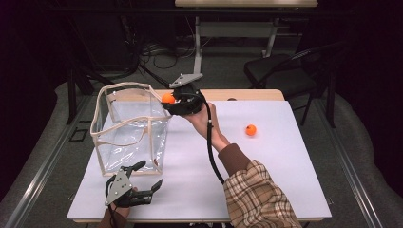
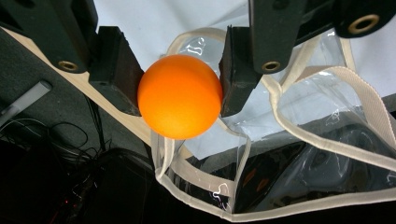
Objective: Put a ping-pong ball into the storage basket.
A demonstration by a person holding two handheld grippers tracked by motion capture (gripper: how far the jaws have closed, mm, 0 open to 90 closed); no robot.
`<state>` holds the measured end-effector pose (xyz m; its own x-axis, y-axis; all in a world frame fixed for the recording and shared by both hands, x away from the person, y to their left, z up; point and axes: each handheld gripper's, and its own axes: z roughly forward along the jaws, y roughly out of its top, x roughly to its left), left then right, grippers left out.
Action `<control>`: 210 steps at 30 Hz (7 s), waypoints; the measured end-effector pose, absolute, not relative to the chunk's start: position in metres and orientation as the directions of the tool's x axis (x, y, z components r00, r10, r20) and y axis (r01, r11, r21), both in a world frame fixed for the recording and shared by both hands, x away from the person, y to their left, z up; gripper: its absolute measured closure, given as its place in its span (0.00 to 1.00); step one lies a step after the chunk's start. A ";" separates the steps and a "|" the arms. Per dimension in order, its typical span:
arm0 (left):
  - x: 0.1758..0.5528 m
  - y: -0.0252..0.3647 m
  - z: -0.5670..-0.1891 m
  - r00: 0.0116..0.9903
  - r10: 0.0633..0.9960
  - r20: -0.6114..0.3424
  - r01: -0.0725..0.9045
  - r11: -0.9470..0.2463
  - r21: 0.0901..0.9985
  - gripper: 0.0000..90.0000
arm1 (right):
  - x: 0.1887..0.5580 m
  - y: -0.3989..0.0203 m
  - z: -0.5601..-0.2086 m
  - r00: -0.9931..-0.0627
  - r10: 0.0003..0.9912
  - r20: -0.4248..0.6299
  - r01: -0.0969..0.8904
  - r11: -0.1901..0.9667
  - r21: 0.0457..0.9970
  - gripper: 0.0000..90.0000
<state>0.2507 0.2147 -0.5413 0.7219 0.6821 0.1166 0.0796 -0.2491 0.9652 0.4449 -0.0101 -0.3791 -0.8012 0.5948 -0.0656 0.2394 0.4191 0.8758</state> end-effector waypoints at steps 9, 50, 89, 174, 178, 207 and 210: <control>0.251 0.214 -0.541 0.724 0.680 0.116 0.081 -0.250 0.965 0.17 | 0.445 -0.004 -0.372 -0.805 0.590 -0.061 0.238 0.416 0.878 0.57; 0.251 0.214 -0.542 0.727 0.676 0.117 0.077 -0.250 0.965 0.17 | 0.461 0.044 -0.383 -0.833 0.552 -0.038 0.274 0.470 0.839 0.57; 0.251 0.214 -0.541 0.730 0.673 0.117 0.075 -0.249 0.966 0.17 | 0.472 0.058 -0.395 -0.845 0.535 0.019 0.356 0.535 0.766 0.36; 0.249 0.215 -0.540 0.727 0.675 0.126 0.070 -0.256 0.964 0.17 | 0.362 -0.184 -0.502 -0.705 0.708 0.038 0.433 0.388 0.814 0.00; 0.249 0.214 -0.541 0.726 0.676 0.124 0.073 -0.256 0.964 0.17 | 0.360 -0.187 -0.503 -0.700 0.712 0.051 0.438 0.372 0.818 0.00; 0.249 0.214 -0.540 0.725 0.677 0.126 0.072 -0.257 0.964 0.17 | 0.373 -0.234 -0.517 -0.596 0.803 0.019 0.484 0.340 0.807 0.00; 0.249 0.214 -0.540 0.725 0.677 0.125 0.073 -0.256 0.964 0.17 | 0.375 -0.237 -0.517 -0.587 0.809 0.010 0.483 0.341 0.807 0.00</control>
